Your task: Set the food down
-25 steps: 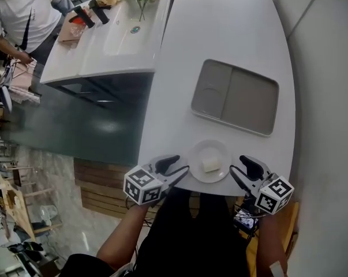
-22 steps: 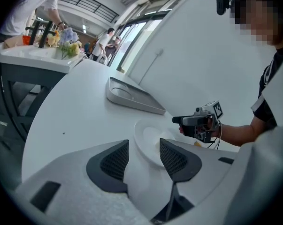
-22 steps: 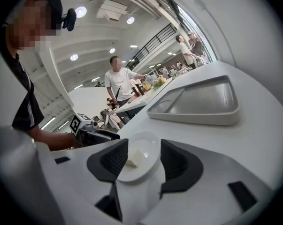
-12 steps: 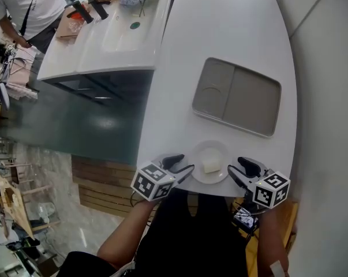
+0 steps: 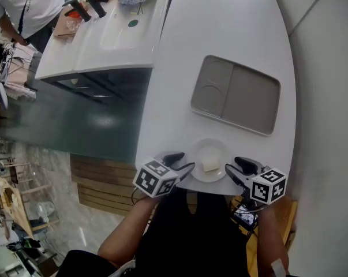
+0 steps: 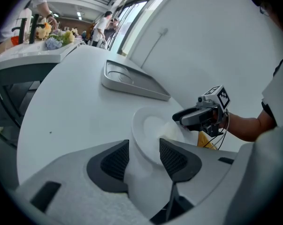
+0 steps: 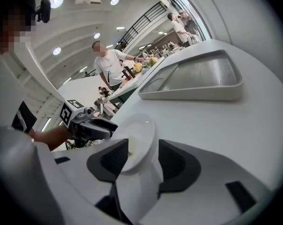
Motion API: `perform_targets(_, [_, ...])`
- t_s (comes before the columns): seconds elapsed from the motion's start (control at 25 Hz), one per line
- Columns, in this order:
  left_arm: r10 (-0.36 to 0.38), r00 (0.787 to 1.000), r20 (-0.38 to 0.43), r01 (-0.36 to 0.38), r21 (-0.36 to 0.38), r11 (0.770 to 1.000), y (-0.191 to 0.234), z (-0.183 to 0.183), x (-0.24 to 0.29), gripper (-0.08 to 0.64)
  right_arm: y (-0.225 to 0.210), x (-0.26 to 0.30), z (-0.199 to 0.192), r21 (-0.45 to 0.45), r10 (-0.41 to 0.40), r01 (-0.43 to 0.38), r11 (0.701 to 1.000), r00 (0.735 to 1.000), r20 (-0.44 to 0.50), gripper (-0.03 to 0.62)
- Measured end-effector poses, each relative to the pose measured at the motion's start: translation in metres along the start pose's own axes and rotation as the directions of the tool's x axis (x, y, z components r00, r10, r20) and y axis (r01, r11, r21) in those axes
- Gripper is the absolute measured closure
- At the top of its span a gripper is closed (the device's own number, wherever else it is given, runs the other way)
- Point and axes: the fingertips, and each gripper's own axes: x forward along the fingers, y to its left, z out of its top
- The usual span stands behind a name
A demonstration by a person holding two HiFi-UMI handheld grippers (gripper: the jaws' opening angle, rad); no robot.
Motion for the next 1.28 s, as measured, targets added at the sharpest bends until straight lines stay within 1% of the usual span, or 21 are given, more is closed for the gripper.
perform_targets(0.16, [-0.009, 1.0, -0.012, 0.009, -0.002, 1.0, -0.002, 0.001, 0.004, 0.383, -0.004, 0.004, -0.003, 0.026, -0.015, 0.016, 1.0, 0.999, -0.038, 0.407])
perform_targets(0.36, [-0.015, 1.0, -0.008, 0.015, -0.003, 1.0, -0.004, 0.003, 0.005, 0.383, -0.003, 0.005, -0.002, 0.061, -0.003, 0.007, 0.998, 0.999, -0.05, 0.407])
perform_targets(0.72, [-0.026, 1.0, -0.013, 0.025, -0.029, 0.999, -0.004, 0.002, 0.007, 0.383, 0.007, 0.012, -0.003, 0.13, 0.056, -0.049, 0.99, 0.997, -0.058, 0.408])
perform_targets(0.92, [-0.022, 1.0, -0.009, 0.021, -0.044, 0.999, -0.001, 0.002, 0.005, 0.402, 0.007, 0.013, -0.003, 0.186, 0.067, -0.055, 0.981, 0.996, -0.059, 0.417])
perform_targets(1.28, [-0.004, 1.0, -0.022, 0.003, -0.043, 0.999, 0.003, 0.003, 0.004, 0.443, 0.004, 0.013, -0.003, 0.21, 0.056, -0.043, 0.977, 0.997, -0.059, 0.449])
